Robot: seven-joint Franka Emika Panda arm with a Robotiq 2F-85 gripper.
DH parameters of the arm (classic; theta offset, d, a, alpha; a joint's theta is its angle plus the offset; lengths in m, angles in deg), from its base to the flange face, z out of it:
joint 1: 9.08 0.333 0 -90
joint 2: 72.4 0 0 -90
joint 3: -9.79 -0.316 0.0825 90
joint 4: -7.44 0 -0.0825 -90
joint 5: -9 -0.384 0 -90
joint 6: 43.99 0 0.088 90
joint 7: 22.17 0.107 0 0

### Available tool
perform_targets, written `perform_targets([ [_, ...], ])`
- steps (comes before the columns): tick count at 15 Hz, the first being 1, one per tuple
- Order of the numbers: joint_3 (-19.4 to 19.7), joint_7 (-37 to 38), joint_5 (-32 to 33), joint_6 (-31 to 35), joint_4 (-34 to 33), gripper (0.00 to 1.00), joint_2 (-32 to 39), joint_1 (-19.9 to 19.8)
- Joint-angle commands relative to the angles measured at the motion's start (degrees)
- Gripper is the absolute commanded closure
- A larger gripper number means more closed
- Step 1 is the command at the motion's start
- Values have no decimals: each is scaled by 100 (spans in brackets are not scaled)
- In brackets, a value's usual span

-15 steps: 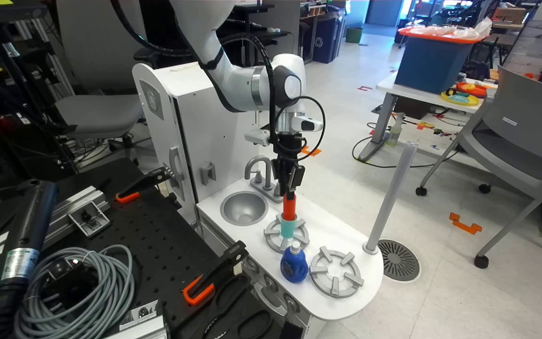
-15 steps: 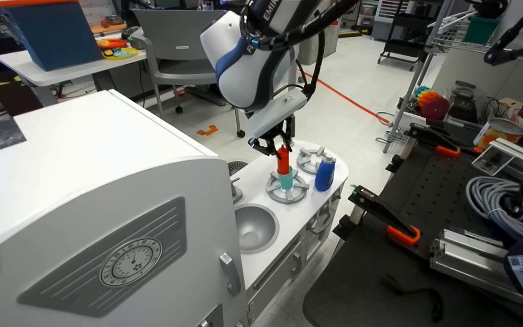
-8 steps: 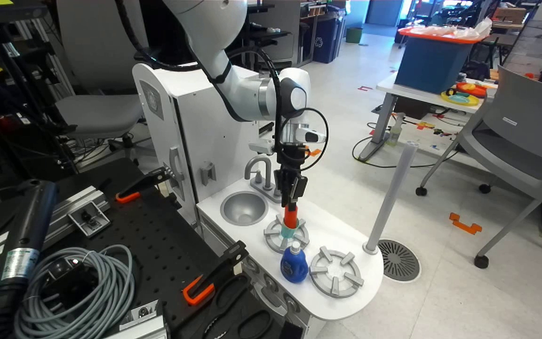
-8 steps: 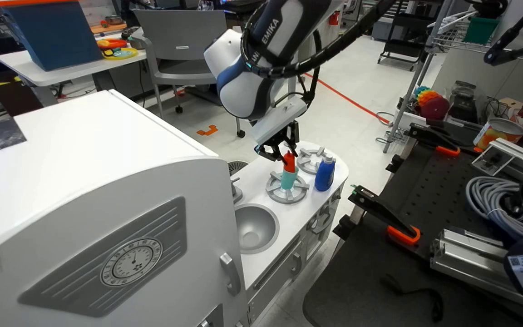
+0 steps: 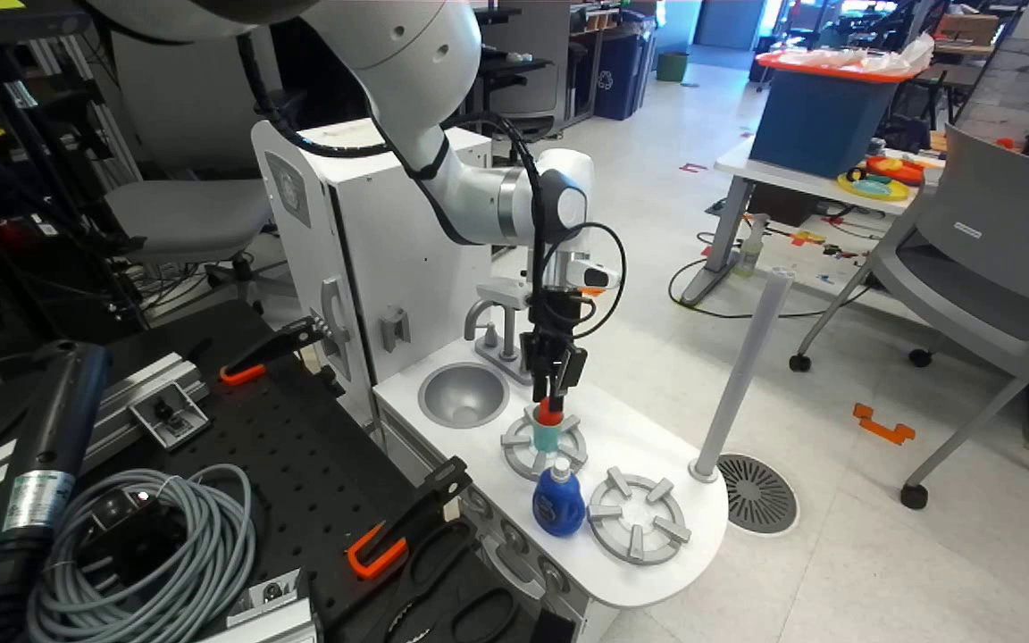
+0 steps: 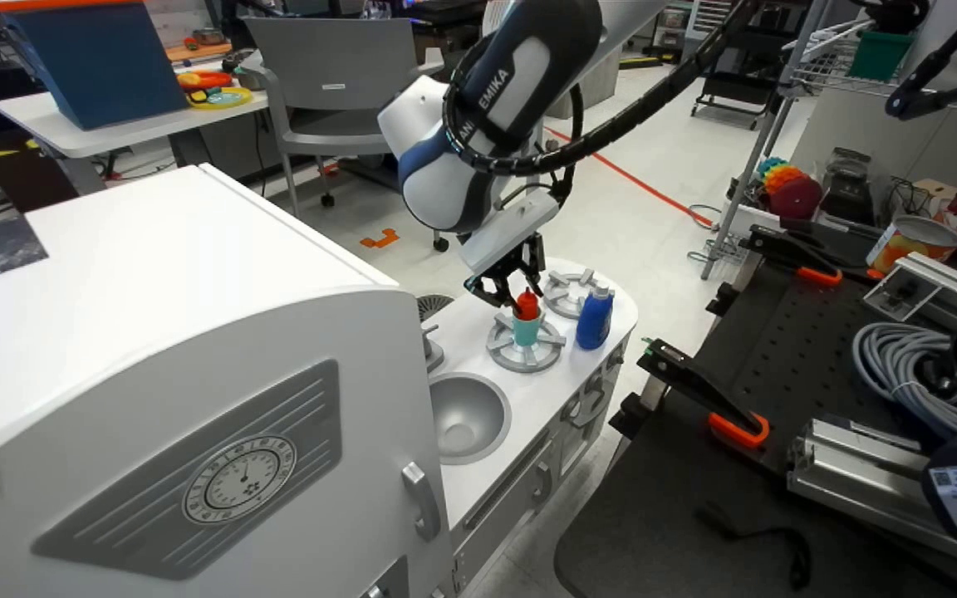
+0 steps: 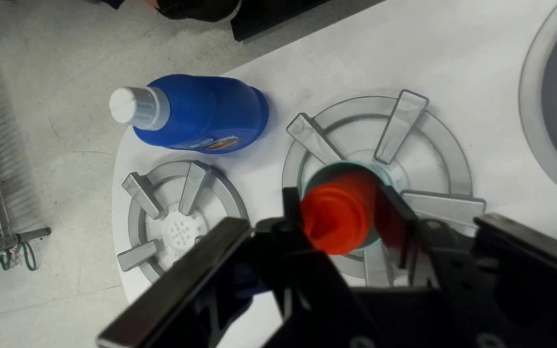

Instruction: Pick up the sauce bottle and put in the light blue cup.

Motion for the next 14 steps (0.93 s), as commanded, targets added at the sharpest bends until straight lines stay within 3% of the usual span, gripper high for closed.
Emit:
perform_targets([
  [1,-132,-289,-74,-153,-316,24,163,-131],
  [5,-213,-602,-61,-87,-26,0,-47,-170],
  [11,-397,-1364,-146,143,1000,0,-907,-273],
  [12,-234,-1074,5,20,325,0,-316,-145],
  [14,-303,-1194,-46,21,589,0,-594,-193],
])
